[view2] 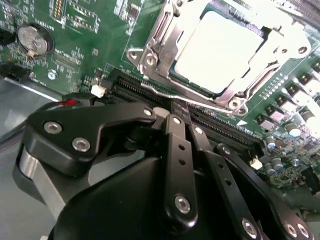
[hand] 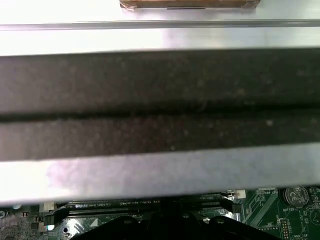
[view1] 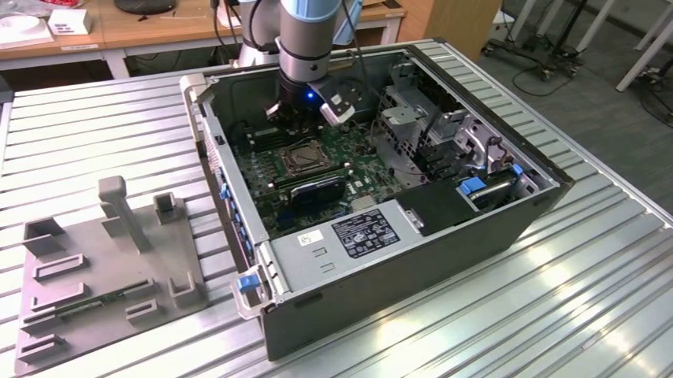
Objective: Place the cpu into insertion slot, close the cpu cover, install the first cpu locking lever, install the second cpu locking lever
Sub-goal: 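Install the first cpu locking lever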
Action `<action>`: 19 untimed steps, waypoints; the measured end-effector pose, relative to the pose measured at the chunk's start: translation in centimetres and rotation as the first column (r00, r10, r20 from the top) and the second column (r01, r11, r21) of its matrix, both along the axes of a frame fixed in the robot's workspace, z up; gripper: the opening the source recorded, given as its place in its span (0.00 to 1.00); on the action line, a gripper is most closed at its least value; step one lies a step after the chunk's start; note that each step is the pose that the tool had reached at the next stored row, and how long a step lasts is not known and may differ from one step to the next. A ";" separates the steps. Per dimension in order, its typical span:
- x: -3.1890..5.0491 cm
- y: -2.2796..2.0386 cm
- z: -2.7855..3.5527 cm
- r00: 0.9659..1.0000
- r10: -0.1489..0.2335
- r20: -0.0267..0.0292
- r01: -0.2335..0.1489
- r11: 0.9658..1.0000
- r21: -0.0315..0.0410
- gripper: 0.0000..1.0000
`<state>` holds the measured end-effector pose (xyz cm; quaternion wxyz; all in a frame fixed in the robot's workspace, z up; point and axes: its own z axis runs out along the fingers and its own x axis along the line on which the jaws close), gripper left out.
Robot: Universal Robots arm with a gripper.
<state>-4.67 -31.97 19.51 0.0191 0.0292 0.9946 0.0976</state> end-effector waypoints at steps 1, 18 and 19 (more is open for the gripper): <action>0.00 0.00 0.03 1.000 0.000 0.000 0.000 1.000 0.000 0.11; -0.01 0.00 1.21 1.000 0.000 0.000 0.000 1.000 -0.001 0.11; -0.01 -0.01 1.28 1.000 0.000 -0.001 0.000 1.000 -0.001 0.11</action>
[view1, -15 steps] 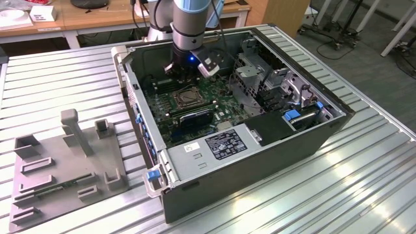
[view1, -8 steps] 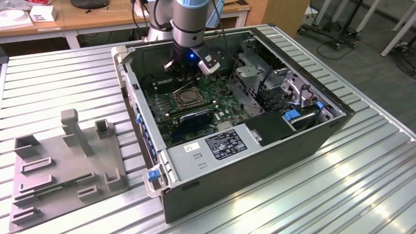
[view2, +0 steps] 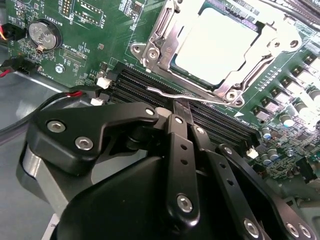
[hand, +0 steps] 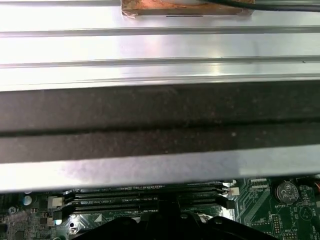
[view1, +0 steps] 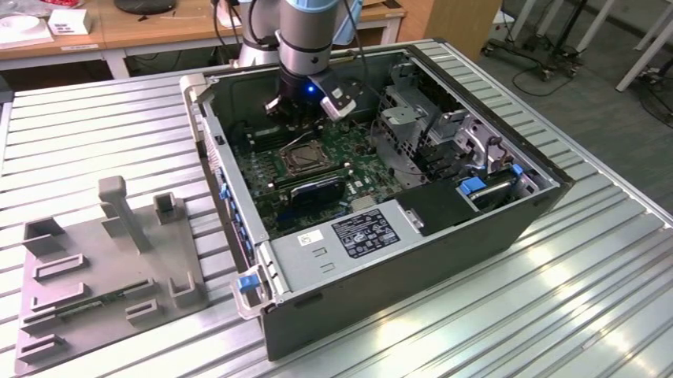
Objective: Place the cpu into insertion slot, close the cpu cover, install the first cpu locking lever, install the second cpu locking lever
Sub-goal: 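Install the first cpu locking lever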
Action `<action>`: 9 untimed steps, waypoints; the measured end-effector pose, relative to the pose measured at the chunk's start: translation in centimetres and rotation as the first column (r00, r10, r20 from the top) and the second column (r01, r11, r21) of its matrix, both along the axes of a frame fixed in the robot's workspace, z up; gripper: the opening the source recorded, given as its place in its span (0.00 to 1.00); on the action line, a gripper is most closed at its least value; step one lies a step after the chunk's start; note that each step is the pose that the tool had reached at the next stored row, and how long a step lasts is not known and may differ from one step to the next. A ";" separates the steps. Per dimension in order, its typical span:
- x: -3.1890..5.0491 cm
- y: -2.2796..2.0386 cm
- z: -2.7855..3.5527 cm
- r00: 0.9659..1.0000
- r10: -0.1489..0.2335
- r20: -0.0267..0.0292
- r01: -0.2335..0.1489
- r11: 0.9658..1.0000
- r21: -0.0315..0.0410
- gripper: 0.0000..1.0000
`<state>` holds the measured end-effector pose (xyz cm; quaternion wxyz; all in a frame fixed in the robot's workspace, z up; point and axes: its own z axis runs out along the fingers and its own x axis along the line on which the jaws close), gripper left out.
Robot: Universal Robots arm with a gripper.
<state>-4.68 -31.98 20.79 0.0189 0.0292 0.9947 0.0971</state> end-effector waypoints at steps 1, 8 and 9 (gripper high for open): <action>0.00 0.00 0.09 1.000 0.000 0.000 0.000 1.000 0.000 0.11; 0.01 0.05 0.93 1.000 0.000 0.001 0.000 1.000 0.000 0.11; 0.01 0.06 1.06 1.000 0.000 0.001 0.000 1.000 0.000 0.11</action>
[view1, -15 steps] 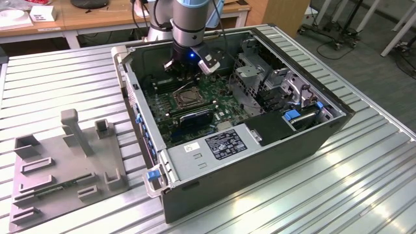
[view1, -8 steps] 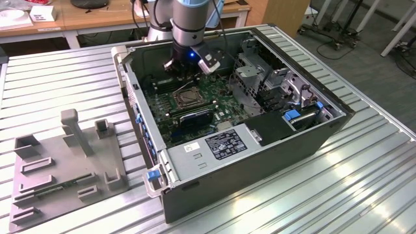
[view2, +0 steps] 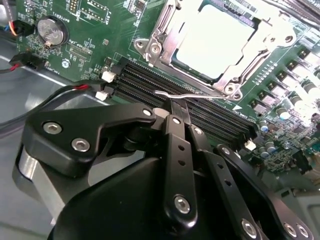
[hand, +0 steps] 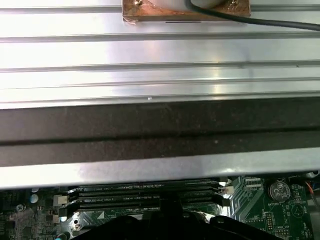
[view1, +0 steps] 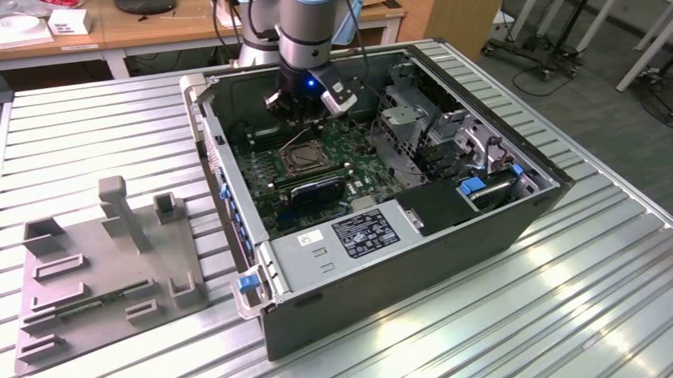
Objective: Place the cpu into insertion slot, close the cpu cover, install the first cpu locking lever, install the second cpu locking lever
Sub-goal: 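Install the first cpu locking lever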
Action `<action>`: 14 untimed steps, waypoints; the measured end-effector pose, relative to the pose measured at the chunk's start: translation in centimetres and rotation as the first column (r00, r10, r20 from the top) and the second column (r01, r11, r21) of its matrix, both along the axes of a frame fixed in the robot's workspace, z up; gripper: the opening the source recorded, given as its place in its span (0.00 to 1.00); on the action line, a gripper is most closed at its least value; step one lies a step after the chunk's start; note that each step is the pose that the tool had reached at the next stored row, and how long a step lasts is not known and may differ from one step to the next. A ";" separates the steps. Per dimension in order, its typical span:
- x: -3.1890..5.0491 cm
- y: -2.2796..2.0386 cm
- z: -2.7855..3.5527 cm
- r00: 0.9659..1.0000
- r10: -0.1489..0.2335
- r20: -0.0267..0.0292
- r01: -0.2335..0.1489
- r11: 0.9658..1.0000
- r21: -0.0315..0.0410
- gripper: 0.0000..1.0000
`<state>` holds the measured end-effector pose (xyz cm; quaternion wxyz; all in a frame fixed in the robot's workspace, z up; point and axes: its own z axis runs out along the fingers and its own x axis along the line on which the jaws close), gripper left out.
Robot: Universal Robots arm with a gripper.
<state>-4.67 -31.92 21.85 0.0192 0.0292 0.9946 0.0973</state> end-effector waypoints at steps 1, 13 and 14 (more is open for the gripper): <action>0.00 0.01 0.13 1.000 0.000 0.000 0.000 1.000 0.000 0.11; 0.00 0.29 1.40 1.000 0.000 0.001 0.000 1.000 0.000 0.11; 0.00 0.36 1.42 1.000 0.000 0.001 0.000 1.000 0.000 0.11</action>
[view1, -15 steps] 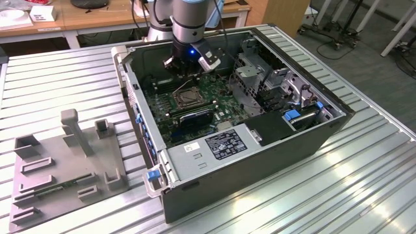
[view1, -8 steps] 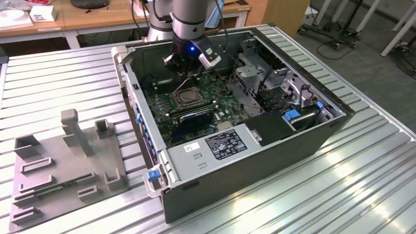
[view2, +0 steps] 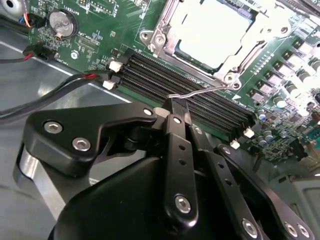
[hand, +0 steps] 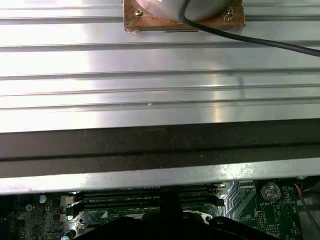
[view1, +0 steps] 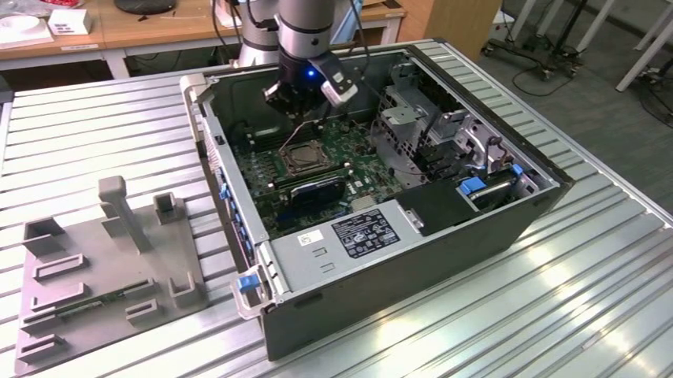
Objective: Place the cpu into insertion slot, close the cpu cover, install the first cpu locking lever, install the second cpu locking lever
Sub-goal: 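Install the first cpu locking lever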
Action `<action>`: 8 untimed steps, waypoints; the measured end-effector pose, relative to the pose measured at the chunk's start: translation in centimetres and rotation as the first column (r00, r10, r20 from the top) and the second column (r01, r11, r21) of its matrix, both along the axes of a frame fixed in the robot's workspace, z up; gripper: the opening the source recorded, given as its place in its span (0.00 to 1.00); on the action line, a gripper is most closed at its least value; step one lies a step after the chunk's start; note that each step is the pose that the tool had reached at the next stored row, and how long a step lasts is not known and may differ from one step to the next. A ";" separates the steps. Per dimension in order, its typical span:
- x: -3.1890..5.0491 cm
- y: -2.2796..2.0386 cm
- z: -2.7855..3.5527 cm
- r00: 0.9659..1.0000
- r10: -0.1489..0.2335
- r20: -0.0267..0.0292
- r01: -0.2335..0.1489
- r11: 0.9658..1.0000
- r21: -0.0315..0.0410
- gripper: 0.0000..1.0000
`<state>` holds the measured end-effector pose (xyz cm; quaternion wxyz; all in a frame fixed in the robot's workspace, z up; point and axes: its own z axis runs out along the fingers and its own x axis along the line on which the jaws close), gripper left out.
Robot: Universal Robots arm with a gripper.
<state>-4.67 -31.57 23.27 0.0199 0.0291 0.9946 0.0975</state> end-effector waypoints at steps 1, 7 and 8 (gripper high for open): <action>0.00 0.07 0.03 1.000 0.000 0.000 0.000 1.000 0.000 0.11; 0.00 0.58 0.05 1.000 0.000 0.000 0.000 1.000 0.000 0.11; 0.00 0.65 0.06 1.000 0.000 0.000 0.000 1.000 0.001 0.11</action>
